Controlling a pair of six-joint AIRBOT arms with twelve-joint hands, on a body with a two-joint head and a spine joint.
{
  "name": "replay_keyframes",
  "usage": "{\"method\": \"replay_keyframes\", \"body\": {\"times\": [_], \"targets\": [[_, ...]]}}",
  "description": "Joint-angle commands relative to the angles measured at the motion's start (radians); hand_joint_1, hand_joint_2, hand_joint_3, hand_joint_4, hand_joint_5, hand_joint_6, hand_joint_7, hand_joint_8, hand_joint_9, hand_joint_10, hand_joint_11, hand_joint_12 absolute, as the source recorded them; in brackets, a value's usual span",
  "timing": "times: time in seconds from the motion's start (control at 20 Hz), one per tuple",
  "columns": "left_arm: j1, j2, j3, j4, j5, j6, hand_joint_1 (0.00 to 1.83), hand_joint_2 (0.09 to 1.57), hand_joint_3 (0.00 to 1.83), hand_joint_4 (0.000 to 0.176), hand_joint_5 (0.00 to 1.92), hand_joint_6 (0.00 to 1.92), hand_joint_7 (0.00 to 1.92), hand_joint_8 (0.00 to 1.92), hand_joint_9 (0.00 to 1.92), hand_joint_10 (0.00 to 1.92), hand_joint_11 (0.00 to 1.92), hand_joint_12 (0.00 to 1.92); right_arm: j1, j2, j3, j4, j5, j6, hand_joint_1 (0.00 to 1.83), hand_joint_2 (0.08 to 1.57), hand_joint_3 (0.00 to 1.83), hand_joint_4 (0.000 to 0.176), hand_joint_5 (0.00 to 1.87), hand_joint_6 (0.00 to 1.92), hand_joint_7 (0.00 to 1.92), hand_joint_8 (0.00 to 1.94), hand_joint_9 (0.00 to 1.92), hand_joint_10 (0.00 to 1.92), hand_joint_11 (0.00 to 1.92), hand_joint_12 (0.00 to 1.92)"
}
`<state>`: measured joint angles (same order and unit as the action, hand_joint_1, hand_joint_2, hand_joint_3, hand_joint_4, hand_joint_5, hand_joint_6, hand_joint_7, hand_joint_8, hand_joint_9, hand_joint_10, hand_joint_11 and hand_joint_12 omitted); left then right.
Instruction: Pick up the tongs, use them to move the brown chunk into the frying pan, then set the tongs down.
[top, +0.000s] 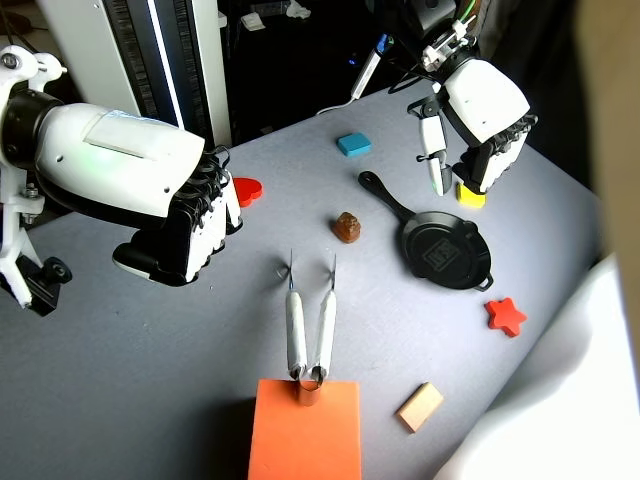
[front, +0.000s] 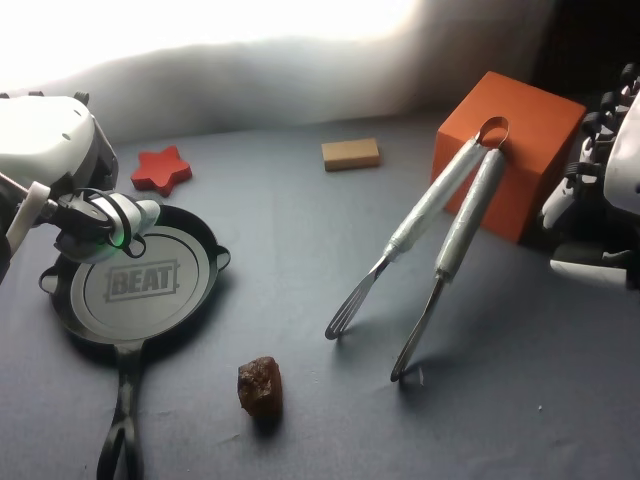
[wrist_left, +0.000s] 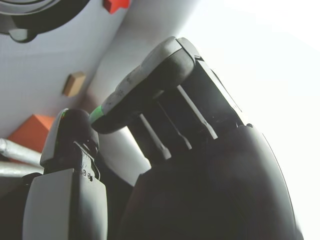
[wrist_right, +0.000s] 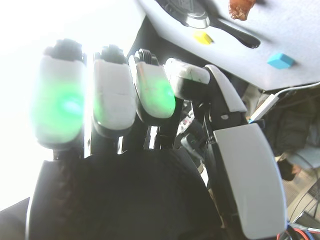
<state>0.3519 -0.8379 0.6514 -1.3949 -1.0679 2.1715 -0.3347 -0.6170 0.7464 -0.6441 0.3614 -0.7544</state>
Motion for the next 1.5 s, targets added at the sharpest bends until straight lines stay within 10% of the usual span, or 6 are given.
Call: {"method": "replay_keyframes", "body": {"times": [0.0,0.45,0.75,1.05,1.2,1.45], "targets": [[-0.010,0.009,-0.002,0.080,-0.063,0.001,0.05,1.20,0.14,0.010,0.09,0.06,0.15,0.05,0.15,0.12,0.01,0.69,0.009,0.004,0.000,0.018,0.090,-0.005,0.33,1.05,0.28,0.000,0.11,0.37,0.21,0.16,0.07,0.47,0.00,0.97],[0.001,0.010,-0.018,0.067,-0.063,0.002,0.00,1.24,0.00,0.012,0.04,0.00,0.10,0.00,0.10,0.00,0.00,0.48,0.035,-0.018,0.024,0.000,0.063,0.019,0.27,1.17,0.00,0.000,0.20,0.07,0.26,0.00,0.16,0.17,0.00,0.72],[0.009,0.010,-0.031,0.066,-0.063,0.002,0.00,1.21,0.00,0.011,0.07,0.01,0.11,0.00,0.10,0.00,0.00,0.49,0.087,-0.119,0.131,-0.425,0.005,0.354,0.28,1.16,0.00,0.000,0.20,0.04,0.27,0.01,0.19,0.12,0.00,0.73],[0.022,0.010,-0.043,0.067,-0.058,-0.017,0.00,1.20,0.00,0.000,0.07,0.00,0.11,0.00,0.11,0.00,0.00,0.44,0.201,-0.227,0.228,-1.003,0.008,0.910,0.40,1.09,0.00,0.000,0.05,0.00,0.10,0.00,0.07,0.04,0.00,0.29],[0.019,0.010,-0.050,0.068,-0.058,-0.019,0.00,1.21,0.00,0.000,0.04,0.00,0.10,0.00,0.10,0.00,0.00,0.44,0.253,-0.288,0.276,-1.312,0.007,1.242,0.93,0.92,0.00,0.000,0.00,0.00,0.01,0.00,0.00,0.00,0.00,0.02],[0.018,0.011,-0.065,0.060,-0.058,-0.041,0.00,1.21,0.00,0.000,0.01,0.00,0.10,0.00,0.12,0.00,0.00,0.48,0.289,-0.360,0.313,-1.666,-0.019,1.638,0.97,0.93,0.00,0.000,0.00,0.00,0.00,0.00,0.00,0.00,0.00,0.00]]}}
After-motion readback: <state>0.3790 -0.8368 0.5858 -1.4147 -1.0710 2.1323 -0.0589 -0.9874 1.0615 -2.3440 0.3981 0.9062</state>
